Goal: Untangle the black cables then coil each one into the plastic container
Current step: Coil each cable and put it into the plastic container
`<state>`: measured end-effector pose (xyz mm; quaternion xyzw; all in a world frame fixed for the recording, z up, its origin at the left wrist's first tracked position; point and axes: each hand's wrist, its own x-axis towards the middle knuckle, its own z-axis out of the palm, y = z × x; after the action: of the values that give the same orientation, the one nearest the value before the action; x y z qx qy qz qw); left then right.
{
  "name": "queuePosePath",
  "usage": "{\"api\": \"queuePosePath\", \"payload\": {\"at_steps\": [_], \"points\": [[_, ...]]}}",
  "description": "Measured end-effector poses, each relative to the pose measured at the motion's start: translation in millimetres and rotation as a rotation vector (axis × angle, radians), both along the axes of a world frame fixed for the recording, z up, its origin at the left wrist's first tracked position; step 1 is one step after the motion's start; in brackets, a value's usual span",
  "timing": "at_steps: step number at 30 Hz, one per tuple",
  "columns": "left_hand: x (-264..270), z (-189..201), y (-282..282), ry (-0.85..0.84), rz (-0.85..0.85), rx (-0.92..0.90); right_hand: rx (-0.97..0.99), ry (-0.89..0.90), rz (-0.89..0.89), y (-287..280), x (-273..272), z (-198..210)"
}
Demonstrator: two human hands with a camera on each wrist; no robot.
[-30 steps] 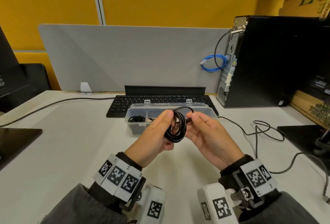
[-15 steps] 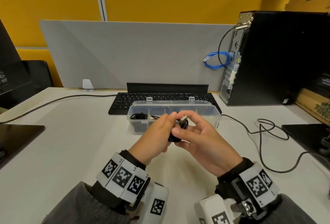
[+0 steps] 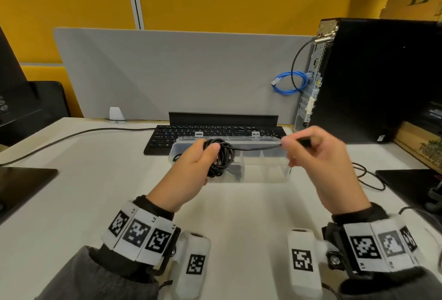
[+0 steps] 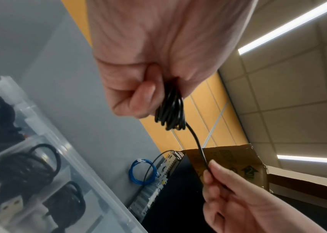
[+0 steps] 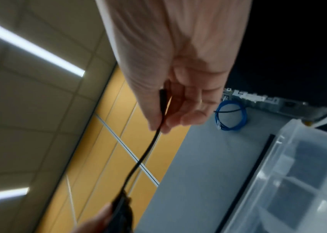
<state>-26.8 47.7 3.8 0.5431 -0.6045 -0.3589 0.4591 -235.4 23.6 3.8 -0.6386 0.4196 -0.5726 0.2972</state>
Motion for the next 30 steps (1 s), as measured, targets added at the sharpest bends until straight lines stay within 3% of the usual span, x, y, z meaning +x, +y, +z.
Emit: {"api": "queuePosePath", "payload": {"at_steps": [4,8,10,12,15,18,20,22,25,30], "points": [[-0.8,2.3,2.5,-0.002,0.017,-0.047,-0.093,0.464,0.046,4.1,7.7,-4.2],[-1.8,-4.6,-2.8,-0.042,0.089,-0.088,-0.055,0.839,0.164,11.9,12.1,-2.6],[3.4,-5.9,-6.3,-0.051,0.137,-0.115,-0.133,0.992,0.118,12.4,11.4,-3.9],[9.3,-5.4,-8.4,-0.093,0.166,-0.134,-0.301,1.03,-0.005,11.2,11.9,-5.1],[12.9,-2.6,-7.2,-0.036,0.054,-0.077,-0.491,0.703,-0.228,3.5,15.4,2.9],[2.4,1.1,-0.7,0.208,-0.226,0.046,-0.519,0.445,-0.323,-8.2,21.7,10.9],[-5.2,1.3,3.5,0.36,-0.31,0.089,-0.363,0.277,-0.179,-10.4,29.4,7.6],[-10.2,0.3,4.7,0.413,-0.312,0.093,-0.074,0.051,0.062,-6.0,40.1,2.3],[-13.4,-1.7,3.2,0.352,-0.245,0.061,0.216,-0.189,0.242,-1.6,47.6,-3.9],[-17.6,-6.9,2.7,0.218,-0.212,0.03,0.424,-0.475,0.329,-5.1,48.0,-9.6]]}}
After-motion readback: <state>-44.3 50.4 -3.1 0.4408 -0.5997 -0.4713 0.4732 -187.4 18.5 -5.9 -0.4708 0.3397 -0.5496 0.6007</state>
